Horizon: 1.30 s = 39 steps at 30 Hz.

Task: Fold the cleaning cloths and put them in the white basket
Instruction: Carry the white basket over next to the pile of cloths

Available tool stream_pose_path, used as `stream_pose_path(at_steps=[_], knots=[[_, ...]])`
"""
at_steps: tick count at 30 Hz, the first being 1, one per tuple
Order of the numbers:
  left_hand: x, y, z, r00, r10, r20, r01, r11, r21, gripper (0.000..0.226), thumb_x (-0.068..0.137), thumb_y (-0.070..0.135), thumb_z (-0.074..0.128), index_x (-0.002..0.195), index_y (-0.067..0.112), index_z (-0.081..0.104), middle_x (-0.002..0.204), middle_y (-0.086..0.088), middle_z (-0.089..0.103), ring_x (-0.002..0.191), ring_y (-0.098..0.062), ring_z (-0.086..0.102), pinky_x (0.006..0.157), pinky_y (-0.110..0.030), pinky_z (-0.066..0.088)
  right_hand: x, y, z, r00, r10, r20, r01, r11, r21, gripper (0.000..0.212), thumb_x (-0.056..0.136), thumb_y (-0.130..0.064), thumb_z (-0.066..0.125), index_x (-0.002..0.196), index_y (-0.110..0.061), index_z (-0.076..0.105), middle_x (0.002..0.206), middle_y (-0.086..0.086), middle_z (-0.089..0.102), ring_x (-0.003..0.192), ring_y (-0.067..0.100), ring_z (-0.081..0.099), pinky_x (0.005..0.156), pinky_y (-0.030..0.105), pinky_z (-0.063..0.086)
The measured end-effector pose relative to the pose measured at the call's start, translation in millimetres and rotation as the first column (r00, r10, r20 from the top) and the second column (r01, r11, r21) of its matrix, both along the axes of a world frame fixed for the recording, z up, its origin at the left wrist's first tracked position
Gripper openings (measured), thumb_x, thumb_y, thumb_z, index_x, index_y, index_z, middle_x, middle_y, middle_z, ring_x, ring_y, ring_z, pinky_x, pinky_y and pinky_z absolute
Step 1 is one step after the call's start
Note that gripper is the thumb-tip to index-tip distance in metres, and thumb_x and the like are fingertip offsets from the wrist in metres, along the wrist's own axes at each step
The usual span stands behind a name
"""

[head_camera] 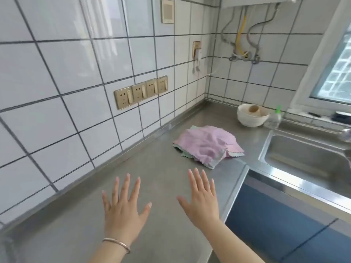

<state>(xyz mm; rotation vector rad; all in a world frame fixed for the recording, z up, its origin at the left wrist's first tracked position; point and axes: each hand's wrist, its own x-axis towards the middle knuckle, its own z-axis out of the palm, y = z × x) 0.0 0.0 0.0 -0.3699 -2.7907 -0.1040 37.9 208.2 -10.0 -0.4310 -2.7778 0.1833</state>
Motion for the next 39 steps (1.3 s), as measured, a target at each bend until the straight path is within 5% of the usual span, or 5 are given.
stream_pose_path(at_steps=[7, 12, 23, 29, 39], knots=[[65, 70, 10, 0.888, -0.442, 0.127, 0.432, 0.896, 0.102, 0.074, 0.063, 0.058, 0.042, 0.127, 0.022, 0.042, 0.129, -0.011, 0.058, 0.12, -0.03, 0.035, 0.079, -0.061, 0.049, 153, 32, 42, 0.964, -0.26, 0.051, 0.261, 0.965, -0.016, 0.07, 0.091, -0.054, 0.032, 0.148, -0.031, -0.002, 0.157, -0.006, -0.001, 0.146, 0.021, -0.001, 0.114, 0.034, -0.01], [142, 152, 1, 0.693, -0.712, 0.112, 0.708, 0.702, 0.076, 0.076, 0.057, 0.057, 0.04, 0.125, 0.023, 0.043, 0.129, -0.004, 0.048, 0.114, -0.027, 0.039, 0.07, -0.054, 0.053, 274, 64, 59, 0.832, -0.554, -0.008, 0.554, 0.832, -0.028, 0.078, 0.061, -0.058, 0.058, 0.131, -0.028, 0.041, 0.122, -0.008, 0.063, 0.11, 0.014, 0.063, 0.086, 0.03, 0.053], [375, 257, 6, 0.306, -0.938, 0.164, 0.947, 0.318, 0.049, 0.075, 0.046, 0.055, 0.054, 0.114, 0.026, 0.047, 0.101, -0.005, 0.071, 0.1, -0.019, 0.042, 0.057, -0.043, 0.059, 562, 83, 71, 0.458, -0.879, -0.129, 0.874, 0.472, -0.117, 0.071, 0.058, -0.042, 0.069, 0.123, -0.025, 0.045, 0.102, -0.008, 0.065, 0.087, 0.013, 0.065, 0.07, 0.027, 0.056], [572, 303, 27, 0.132, -0.956, 0.262, 0.972, 0.177, 0.156, 0.065, 0.084, 0.055, 0.04, 0.143, 0.036, 0.02, 0.151, 0.008, 0.028, 0.137, -0.015, 0.029, 0.109, -0.035, 0.033, 742, 94, 81, 0.332, -0.943, -0.023, 0.94, 0.333, -0.073, 0.065, 0.061, -0.04, 0.059, 0.123, -0.022, 0.048, 0.104, -0.006, 0.064, 0.091, 0.016, 0.063, 0.075, 0.027, 0.054], [788, 397, 65, -0.077, -0.98, 0.182, 0.97, -0.031, 0.243, 0.065, 0.086, 0.044, 0.049, 0.144, 0.03, 0.023, 0.148, 0.007, 0.03, 0.132, -0.018, 0.035, 0.104, -0.031, 0.037, 931, 154, 74, 0.324, -0.939, 0.12, 0.934, 0.297, -0.198, 0.061, 0.09, -0.036, 0.045, 0.145, -0.026, 0.02, 0.141, -0.005, 0.037, 0.13, 0.018, 0.032, 0.106, 0.031, 0.029]])
